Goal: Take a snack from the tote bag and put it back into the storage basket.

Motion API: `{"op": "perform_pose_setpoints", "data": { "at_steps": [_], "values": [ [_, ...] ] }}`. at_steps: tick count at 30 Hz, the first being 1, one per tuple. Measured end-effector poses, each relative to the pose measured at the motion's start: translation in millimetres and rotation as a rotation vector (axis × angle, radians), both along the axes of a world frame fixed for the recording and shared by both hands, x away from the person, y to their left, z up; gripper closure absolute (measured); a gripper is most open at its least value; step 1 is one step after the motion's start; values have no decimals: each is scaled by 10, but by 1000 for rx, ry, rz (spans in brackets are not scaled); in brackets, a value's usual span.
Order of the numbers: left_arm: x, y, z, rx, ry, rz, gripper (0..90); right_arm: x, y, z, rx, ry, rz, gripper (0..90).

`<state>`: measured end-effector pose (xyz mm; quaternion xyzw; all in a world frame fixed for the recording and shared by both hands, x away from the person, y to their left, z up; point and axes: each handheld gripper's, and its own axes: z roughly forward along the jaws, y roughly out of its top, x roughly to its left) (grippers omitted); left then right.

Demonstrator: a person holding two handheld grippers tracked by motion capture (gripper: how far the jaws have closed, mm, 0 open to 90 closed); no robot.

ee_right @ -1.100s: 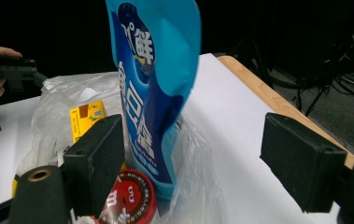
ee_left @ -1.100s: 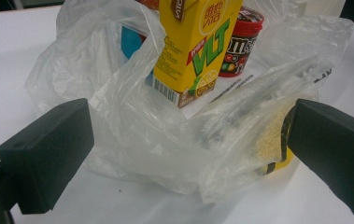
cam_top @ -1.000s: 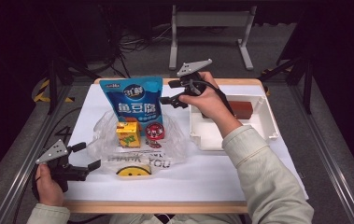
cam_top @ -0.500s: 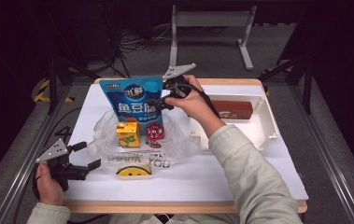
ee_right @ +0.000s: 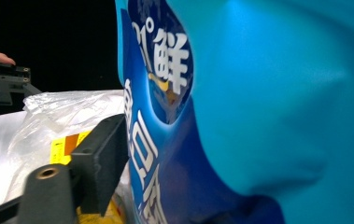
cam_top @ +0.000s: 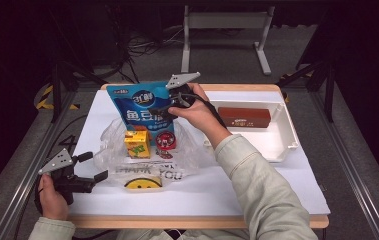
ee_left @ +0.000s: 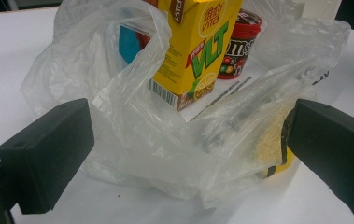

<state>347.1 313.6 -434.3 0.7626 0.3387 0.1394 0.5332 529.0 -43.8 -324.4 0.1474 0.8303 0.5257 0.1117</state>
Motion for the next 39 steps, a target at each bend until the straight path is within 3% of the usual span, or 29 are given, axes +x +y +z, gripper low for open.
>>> {"op": "perform_pose_setpoints", "data": {
  "at_steps": [4, 5, 10, 13, 17, 21, 24, 28, 39],
  "values": [
    [1, -2, -1, 0, -1, 1, 13, 3, 7, 11, -10, -15, 20, 494],
    [2, -2, -1, 0, -2, 1, 13, 0, 10, 16, -45, -25, 34, 597],
    [0, 1, 0, 0, -3, 0, 13, -61, 34, 40, -78, -40, 68, 817],
    [0, 2, 0, -1, -3, 2, 13, -101, 58, 50, -100, -39, 68, 887],
    [1, 1, 0, -2, -3, 1, 13, -158, 100, 74, -108, -42, 65, 900],
    [18, -23, -7, -3, 1, -7, 13, -204, 149, 136, -85, -39, 52, 900],
    [16, -38, -10, 10, 3, -14, 13, -217, 146, 293, -38, -53, 53, 900],
    [5, -13, -3, -4, -1, -3, 13, -244, 104, 523, 18, -69, 58, 900],
    [8, -14, -3, -6, 1, -2, 13, -365, -50, 911, 72, -102, 55, 900]
  ]
}}
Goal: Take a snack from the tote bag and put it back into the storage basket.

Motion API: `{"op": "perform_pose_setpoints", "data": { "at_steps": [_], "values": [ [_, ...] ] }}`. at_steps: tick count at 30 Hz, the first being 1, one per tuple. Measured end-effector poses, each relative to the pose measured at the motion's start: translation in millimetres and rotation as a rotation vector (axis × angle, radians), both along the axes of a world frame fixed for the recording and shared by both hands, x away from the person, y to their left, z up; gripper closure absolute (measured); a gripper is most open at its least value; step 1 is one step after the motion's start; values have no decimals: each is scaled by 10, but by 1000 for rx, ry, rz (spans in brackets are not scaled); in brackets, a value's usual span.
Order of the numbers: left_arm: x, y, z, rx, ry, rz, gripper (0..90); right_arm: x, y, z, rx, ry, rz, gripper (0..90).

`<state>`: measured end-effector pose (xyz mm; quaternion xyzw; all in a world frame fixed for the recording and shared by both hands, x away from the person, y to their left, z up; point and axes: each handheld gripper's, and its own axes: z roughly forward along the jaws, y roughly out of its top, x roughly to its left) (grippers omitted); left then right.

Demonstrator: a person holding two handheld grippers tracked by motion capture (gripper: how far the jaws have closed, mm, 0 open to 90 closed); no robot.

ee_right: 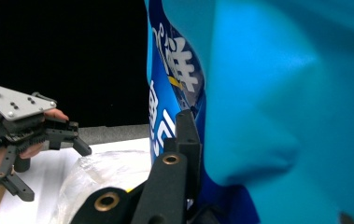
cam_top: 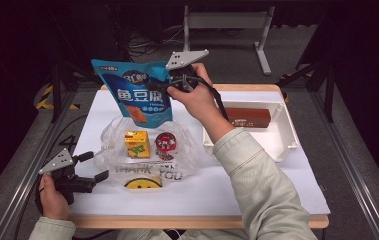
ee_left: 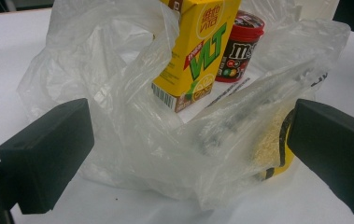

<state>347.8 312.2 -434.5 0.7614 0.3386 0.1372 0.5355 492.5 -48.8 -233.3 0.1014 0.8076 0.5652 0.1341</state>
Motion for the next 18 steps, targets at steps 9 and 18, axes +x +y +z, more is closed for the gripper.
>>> {"op": "perform_pose_setpoints", "data": {
  "at_steps": [9, 18],
  "values": [
    [-2, -2, -1, 7, -2, 1, 13, -74, -246, 221, 5, -17, -29, 900],
    [-21, -12, -3, 12, 3, 2, 12, -125, -574, 358, 16, -34, -81, 900]
  ]
}}
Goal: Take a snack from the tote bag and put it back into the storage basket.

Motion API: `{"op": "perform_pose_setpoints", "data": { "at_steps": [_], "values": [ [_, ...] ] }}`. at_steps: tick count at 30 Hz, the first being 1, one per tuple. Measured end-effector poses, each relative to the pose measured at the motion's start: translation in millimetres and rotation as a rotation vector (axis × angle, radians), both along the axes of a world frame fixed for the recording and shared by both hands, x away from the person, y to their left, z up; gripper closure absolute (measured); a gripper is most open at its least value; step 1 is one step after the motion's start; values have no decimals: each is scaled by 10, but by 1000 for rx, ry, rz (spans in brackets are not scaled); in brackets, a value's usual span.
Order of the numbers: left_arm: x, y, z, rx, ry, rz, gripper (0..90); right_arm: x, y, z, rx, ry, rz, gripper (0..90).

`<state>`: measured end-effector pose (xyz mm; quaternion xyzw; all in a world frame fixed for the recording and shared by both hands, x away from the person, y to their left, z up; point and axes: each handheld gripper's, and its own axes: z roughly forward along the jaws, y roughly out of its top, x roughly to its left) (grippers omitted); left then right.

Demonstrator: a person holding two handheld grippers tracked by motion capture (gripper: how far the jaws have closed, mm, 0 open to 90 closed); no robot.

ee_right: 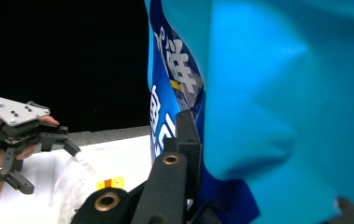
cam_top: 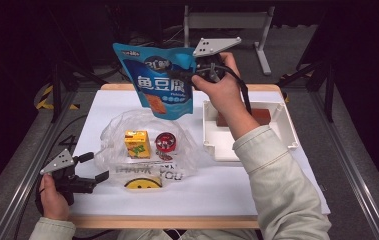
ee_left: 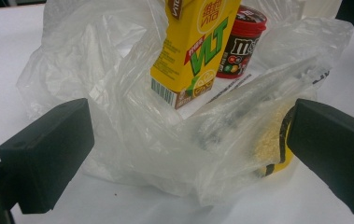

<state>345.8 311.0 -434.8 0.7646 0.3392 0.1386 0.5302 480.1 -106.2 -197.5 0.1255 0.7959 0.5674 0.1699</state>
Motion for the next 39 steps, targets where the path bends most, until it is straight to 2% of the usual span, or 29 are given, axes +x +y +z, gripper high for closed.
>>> {"op": "perform_pose_setpoints", "data": {
  "at_steps": [4, 6, 19, 33, 39],
  "values": [
    [0, 2, -2, -1, -1, 9, 13, -12, -151, 45, 5, -4, -23, 900],
    [0, 4, 3, -2, -5, 6, 13, -23, -320, 80, 4, -5, -53, 900],
    [-15, 29, 15, -14, -24, 19, 13, -64, -734, 144, -13, -6, -123, 900],
    [-11, 13, 13, -9, -23, 18, 13, -63, -1239, 127, -18, 20, -231, 900],
    [-6, 9, 8, -8, -21, 22, 12, -49, -1358, 100, -25, 35, -258, 900]
  ]
}}
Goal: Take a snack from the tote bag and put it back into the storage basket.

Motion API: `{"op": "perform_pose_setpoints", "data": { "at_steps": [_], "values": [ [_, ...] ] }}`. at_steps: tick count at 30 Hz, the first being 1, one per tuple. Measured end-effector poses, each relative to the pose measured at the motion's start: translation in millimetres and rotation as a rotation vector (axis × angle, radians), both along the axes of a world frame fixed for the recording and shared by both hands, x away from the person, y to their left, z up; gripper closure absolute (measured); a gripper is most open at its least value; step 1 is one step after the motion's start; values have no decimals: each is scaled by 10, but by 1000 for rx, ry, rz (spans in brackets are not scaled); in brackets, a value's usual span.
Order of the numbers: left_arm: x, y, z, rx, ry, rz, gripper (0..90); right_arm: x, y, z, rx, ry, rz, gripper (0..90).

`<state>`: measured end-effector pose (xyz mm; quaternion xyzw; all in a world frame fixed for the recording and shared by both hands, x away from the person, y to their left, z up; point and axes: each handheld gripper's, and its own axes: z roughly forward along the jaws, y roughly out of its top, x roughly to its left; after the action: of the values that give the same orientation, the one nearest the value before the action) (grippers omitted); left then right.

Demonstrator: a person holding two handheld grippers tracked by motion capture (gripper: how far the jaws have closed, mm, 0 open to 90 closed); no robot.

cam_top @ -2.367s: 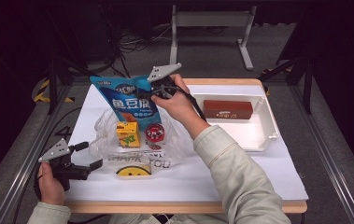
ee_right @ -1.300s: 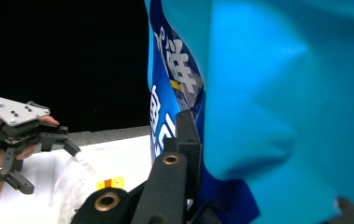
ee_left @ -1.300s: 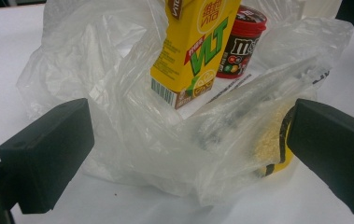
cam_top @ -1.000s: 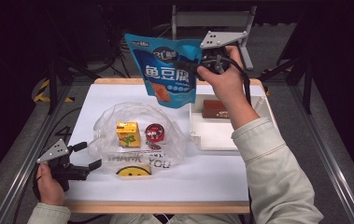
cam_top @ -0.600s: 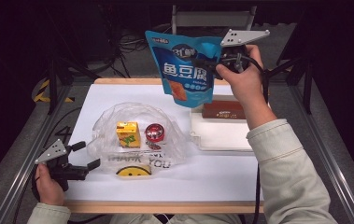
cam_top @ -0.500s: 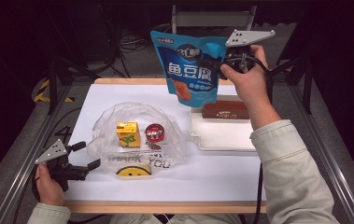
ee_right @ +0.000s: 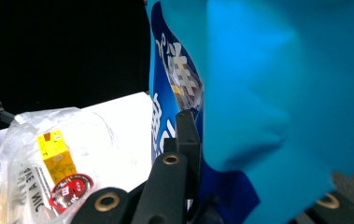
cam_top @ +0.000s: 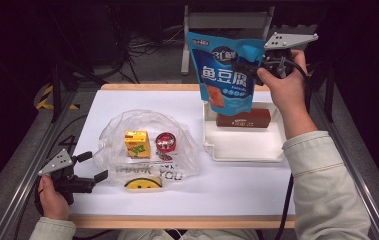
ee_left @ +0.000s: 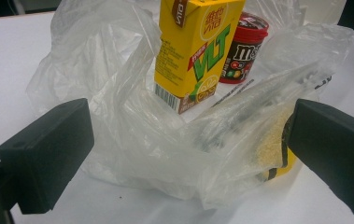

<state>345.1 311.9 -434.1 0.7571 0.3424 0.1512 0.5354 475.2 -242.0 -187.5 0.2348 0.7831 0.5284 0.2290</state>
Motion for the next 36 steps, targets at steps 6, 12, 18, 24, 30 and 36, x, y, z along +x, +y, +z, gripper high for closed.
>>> {"op": "perform_pose_setpoints", "data": {
  "at_steps": [6, 12, 18, 24, 30, 36],
  "values": [
    [2, -9, -2, 3, 7, -3, 12, 22, -163, -74, 2, 12, -38, 900],
    [7, -14, -3, 5, 7, -3, 12, 33, -279, -139, 7, 23, -60, 900],
    [7, -17, -3, 7, 4, -3, 12, 28, -323, -208, 0, 36, -72, 900],
    [6, -16, -3, 6, 4, -3, 12, 30, -366, -333, 5, 66, -67, 900],
    [7, -23, -3, 7, 8, -6, 12, 31, -378, -449, 3, 86, -67, 900],
    [8, -20, -2, 10, 8, -9, 12, 25, -369, -523, 4, 103, -55, 900]
  ]
}}
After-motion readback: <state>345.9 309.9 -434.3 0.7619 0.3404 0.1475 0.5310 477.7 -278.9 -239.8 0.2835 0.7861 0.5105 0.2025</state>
